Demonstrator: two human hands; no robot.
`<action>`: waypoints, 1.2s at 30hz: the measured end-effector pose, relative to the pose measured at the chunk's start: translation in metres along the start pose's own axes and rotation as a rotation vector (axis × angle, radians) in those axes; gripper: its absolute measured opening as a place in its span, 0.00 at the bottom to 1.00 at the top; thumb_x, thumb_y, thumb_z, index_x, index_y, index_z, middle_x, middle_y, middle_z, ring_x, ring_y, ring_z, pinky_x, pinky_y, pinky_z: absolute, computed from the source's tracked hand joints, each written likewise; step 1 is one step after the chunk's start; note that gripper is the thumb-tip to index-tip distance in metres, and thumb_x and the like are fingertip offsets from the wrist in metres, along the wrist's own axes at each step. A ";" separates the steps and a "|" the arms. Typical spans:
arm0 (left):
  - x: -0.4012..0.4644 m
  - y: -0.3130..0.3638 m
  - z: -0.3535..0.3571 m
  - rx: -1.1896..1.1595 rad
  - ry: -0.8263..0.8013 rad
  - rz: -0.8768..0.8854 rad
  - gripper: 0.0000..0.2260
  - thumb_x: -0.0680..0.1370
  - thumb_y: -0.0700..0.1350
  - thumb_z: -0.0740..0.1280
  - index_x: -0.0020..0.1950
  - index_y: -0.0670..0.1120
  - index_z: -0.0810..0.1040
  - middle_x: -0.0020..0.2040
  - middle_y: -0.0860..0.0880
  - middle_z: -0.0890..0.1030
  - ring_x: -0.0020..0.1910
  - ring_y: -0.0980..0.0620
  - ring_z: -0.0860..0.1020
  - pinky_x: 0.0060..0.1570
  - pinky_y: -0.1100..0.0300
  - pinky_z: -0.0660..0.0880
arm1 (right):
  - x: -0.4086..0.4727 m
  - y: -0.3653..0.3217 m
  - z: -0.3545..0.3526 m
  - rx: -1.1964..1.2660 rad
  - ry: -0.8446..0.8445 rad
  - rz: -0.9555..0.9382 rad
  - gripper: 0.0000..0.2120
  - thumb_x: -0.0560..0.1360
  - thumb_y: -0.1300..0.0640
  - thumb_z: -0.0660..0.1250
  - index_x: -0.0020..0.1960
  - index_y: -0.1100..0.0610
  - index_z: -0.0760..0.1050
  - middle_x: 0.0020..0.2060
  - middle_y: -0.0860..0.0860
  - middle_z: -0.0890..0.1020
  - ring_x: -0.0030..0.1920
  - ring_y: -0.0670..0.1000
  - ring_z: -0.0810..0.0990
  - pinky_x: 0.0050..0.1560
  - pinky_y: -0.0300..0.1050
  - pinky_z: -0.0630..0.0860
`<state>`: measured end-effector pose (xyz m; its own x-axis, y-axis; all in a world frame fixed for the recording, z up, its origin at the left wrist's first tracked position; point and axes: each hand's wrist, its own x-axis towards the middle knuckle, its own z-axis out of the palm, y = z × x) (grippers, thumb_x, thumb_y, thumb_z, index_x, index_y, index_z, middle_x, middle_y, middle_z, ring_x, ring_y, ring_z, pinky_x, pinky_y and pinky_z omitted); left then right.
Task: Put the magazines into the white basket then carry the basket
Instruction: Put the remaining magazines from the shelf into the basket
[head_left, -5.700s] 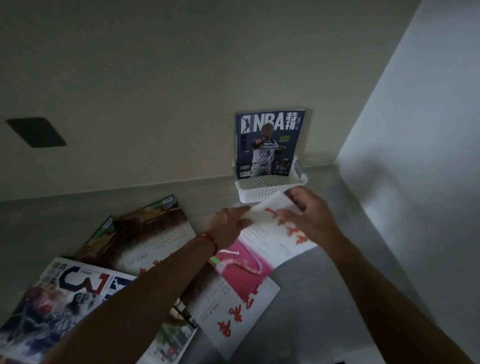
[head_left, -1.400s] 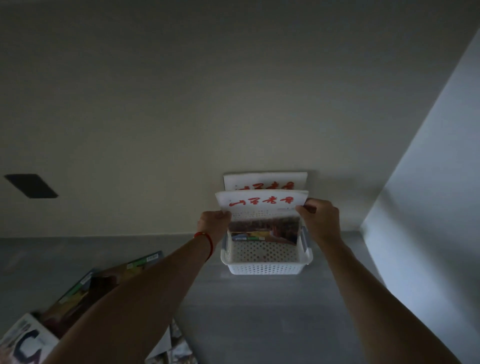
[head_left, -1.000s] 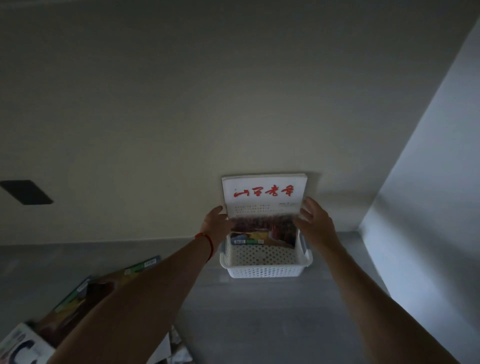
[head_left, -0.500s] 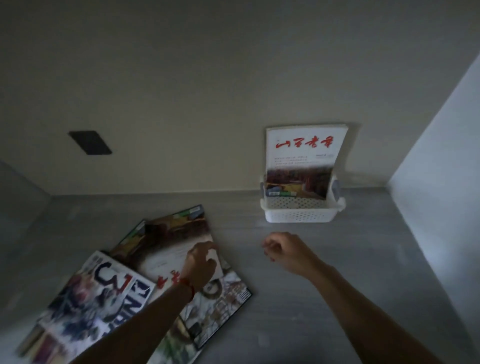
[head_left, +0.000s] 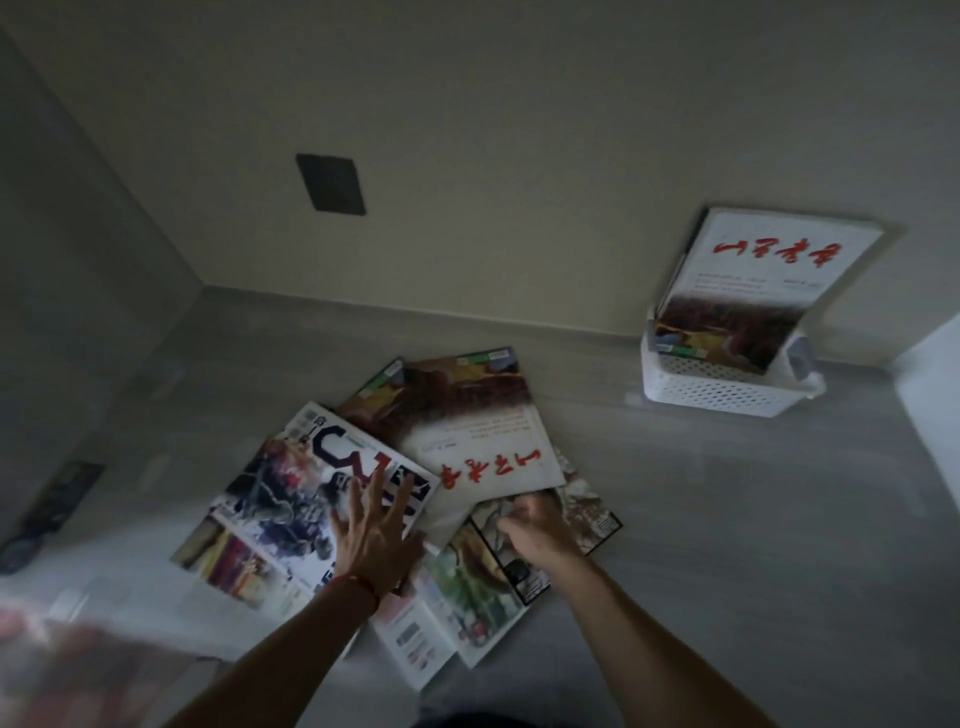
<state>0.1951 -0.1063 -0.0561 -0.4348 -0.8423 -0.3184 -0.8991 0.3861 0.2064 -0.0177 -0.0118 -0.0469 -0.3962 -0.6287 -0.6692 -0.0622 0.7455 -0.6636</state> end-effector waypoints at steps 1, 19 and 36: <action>0.002 -0.004 0.000 -0.004 -0.017 0.013 0.34 0.79 0.61 0.59 0.79 0.60 0.44 0.81 0.50 0.39 0.79 0.40 0.38 0.75 0.32 0.45 | 0.003 -0.004 0.009 0.183 0.044 0.049 0.13 0.70 0.56 0.68 0.53 0.60 0.77 0.46 0.58 0.83 0.46 0.59 0.84 0.48 0.59 0.81; 0.007 0.030 0.000 -0.028 -0.054 0.280 0.33 0.76 0.67 0.55 0.78 0.61 0.49 0.81 0.47 0.46 0.79 0.38 0.47 0.73 0.32 0.54 | -0.026 -0.053 -0.054 0.339 0.582 -0.257 0.11 0.77 0.60 0.67 0.59 0.61 0.73 0.52 0.67 0.80 0.53 0.68 0.80 0.53 0.67 0.79; 0.089 0.271 -0.158 -0.560 0.045 0.779 0.17 0.74 0.42 0.72 0.63 0.42 0.78 0.56 0.40 0.83 0.53 0.45 0.80 0.49 0.65 0.70 | -0.117 -0.058 -0.257 -0.604 0.735 -0.815 0.12 0.80 0.52 0.65 0.63 0.48 0.77 0.55 0.47 0.85 0.52 0.51 0.84 0.52 0.44 0.79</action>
<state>-0.0792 -0.1364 0.1175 -0.8869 -0.4437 0.1285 -0.1988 0.6177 0.7608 -0.2032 0.0754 0.1555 -0.4496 -0.8269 0.3377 -0.8620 0.3025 -0.4068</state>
